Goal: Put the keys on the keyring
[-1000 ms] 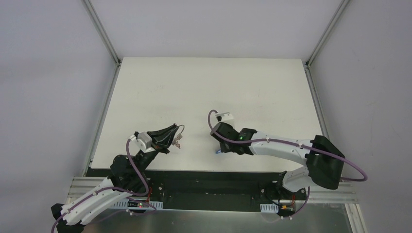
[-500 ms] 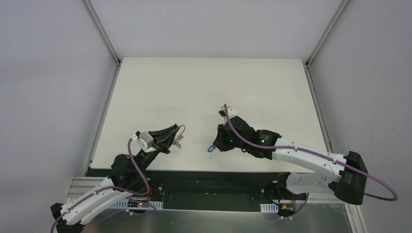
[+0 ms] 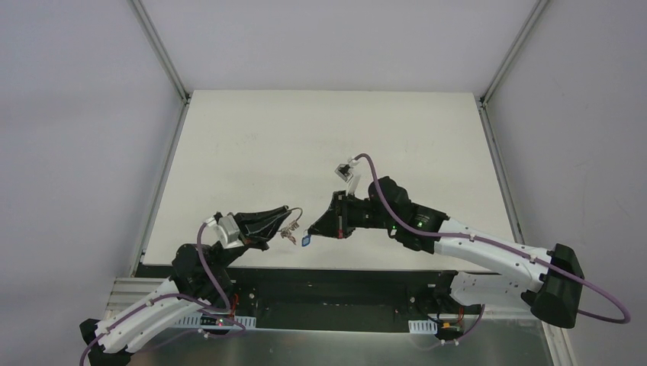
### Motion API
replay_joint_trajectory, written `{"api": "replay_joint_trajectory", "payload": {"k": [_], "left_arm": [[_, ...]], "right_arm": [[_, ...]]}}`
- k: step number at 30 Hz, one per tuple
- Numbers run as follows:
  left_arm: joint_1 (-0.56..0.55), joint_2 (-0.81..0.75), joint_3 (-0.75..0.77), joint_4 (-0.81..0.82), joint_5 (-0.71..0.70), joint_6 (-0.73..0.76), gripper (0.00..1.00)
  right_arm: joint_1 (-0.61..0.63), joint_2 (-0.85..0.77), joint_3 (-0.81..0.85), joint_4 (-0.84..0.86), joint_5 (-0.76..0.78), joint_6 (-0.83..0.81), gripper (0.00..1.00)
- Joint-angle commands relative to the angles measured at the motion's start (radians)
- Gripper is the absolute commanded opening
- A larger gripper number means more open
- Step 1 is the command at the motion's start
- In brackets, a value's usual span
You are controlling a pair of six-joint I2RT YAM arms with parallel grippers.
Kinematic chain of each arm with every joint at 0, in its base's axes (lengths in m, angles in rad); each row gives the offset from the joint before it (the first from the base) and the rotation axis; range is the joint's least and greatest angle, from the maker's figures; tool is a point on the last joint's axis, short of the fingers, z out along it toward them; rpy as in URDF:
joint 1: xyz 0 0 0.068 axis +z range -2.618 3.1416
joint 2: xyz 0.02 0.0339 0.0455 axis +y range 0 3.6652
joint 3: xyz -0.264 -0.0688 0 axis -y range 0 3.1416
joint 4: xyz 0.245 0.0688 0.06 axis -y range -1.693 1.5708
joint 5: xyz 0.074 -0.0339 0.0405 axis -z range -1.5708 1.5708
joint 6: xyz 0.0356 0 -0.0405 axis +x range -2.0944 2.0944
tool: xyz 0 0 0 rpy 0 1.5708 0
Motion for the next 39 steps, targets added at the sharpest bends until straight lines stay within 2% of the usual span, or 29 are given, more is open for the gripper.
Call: {"api": "replay_joint_trajectory", "payload": {"k": [1, 8, 16, 26, 39], "left_arm": [[-0.015, -0.010, 0.021, 0.107, 0.128, -0.033, 0.00], [-0.019, 0.008, 0.031, 0.133, 0.203, -0.075, 0.00], [-0.021, 0.020, 0.031, 0.147, 0.227, -0.077, 0.00], [-0.022, 0.019, 0.022, 0.181, 0.228, -0.073, 0.00], [-0.022, 0.030, 0.022, 0.194, 0.251, -0.079, 0.00]], "right_arm": [[-0.002, 0.019, -0.032, 0.268, -0.135, 0.132, 0.00], [0.027, 0.039, -0.064, 0.489, -0.173, 0.248, 0.00], [0.051, 0.038, -0.085, 0.616, -0.119, 0.307, 0.00], [0.051, 0.043, -0.132, 0.660, -0.065, 0.346, 0.00], [0.053, 0.053, -0.208, 0.829, 0.036, 0.444, 0.00]]}}
